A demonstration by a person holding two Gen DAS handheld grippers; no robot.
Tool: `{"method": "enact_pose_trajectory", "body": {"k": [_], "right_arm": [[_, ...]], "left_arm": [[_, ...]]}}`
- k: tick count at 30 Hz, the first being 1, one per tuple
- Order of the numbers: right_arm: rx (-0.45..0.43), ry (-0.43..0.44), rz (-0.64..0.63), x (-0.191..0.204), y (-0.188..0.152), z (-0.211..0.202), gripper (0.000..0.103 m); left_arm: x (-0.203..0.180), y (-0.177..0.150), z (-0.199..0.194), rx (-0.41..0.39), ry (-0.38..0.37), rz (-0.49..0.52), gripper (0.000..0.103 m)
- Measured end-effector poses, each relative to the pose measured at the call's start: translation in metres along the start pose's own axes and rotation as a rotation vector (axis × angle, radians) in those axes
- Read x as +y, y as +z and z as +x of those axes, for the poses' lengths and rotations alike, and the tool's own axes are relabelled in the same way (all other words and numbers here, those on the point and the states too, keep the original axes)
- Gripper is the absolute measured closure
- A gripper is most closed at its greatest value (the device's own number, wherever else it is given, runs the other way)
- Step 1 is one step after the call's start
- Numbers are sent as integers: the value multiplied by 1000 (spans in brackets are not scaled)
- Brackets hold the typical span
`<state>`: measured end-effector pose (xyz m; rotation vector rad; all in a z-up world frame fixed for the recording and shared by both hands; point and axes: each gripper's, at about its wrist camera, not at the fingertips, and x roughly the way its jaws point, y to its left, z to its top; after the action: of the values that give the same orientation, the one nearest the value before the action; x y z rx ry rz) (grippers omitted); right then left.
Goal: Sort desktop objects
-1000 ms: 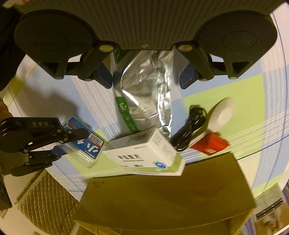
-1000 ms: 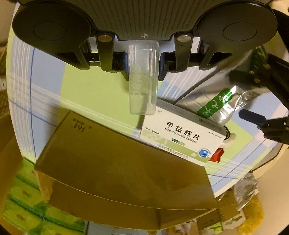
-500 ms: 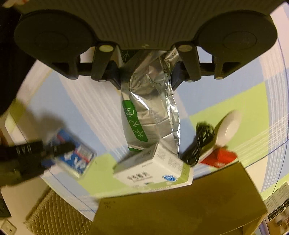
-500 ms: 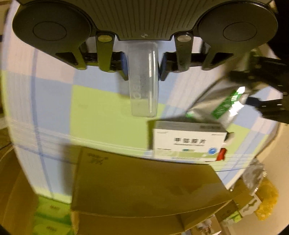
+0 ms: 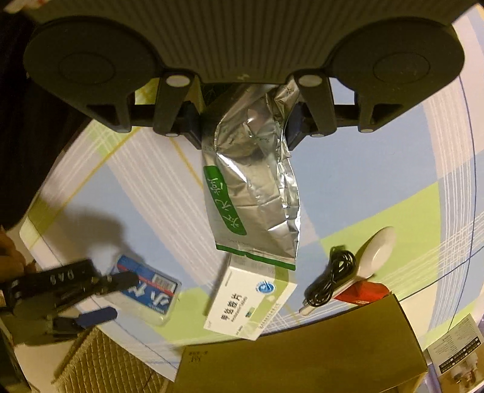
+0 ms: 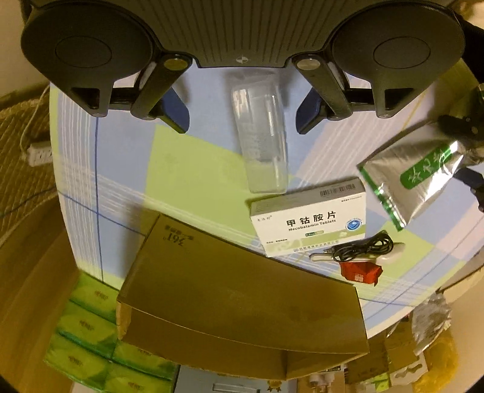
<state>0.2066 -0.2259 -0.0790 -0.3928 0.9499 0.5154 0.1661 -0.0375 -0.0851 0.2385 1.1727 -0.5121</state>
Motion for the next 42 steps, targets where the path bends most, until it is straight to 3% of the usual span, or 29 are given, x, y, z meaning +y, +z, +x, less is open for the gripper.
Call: {"method": "enact_pose_trajectory", "body": {"k": [8, 12, 17, 24, 31, 37, 38, 42], "right_arm": [[-25, -67, 195, -37, -1, -1, 28], [-23, -69, 147, -38, 0, 0, 28], [-19, -35, -9, -27, 8, 6, 28], [34, 16, -56, -31, 15, 31, 28], [47, 23, -54, -25, 17, 39, 30], [54, 29, -27, -27, 12, 39, 38], [49, 27, -11, -29, 12, 39, 47], [50, 19, 52, -30, 13, 36, 48]], "left_arm": [[8, 3, 7, -38, -5, -77, 52], [12, 7, 10, -55, 1, -103, 52], [11, 11, 11, -56, 2, -92, 49], [18, 18, 18, -49, -12, -103, 38], [19, 31, 24, -30, -13, -83, 36], [13, 26, 20, -20, -4, -53, 40], [14, 25, 20, -20, -4, -55, 39], [15, 23, 20, -25, -7, -58, 43]]}}
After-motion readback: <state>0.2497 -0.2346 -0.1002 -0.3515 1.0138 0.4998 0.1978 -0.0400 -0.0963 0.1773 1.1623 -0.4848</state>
